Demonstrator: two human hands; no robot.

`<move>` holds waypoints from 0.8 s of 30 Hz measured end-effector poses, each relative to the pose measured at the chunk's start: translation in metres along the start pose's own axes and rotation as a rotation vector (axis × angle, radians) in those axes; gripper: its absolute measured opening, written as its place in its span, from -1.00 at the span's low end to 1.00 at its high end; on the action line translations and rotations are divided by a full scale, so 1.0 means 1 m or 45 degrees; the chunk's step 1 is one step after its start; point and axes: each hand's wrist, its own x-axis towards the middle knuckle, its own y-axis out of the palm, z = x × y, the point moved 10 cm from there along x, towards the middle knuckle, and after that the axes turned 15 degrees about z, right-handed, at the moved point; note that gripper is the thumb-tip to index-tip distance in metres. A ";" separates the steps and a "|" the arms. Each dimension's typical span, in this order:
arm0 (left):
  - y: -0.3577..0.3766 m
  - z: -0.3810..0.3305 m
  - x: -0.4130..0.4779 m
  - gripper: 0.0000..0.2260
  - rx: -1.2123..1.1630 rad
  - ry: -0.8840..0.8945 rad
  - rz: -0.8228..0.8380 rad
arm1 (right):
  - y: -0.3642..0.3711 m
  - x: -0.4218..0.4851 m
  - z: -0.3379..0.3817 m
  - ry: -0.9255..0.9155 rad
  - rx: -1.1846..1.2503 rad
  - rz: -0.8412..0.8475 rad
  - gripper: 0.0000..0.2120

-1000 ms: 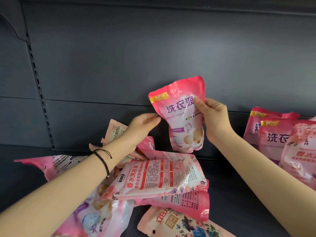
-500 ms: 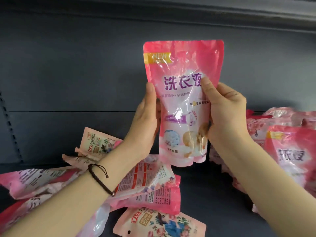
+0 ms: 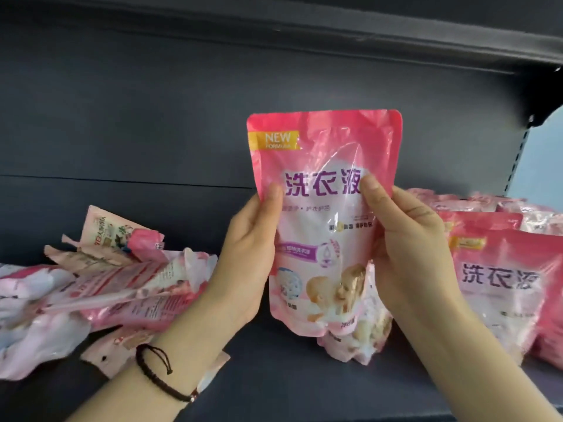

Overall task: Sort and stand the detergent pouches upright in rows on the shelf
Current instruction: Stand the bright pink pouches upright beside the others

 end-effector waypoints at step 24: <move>0.079 0.086 -0.041 -0.71 0.264 -0.049 -0.167 | -0.108 -0.077 -0.053 0.045 -0.097 0.033 -0.78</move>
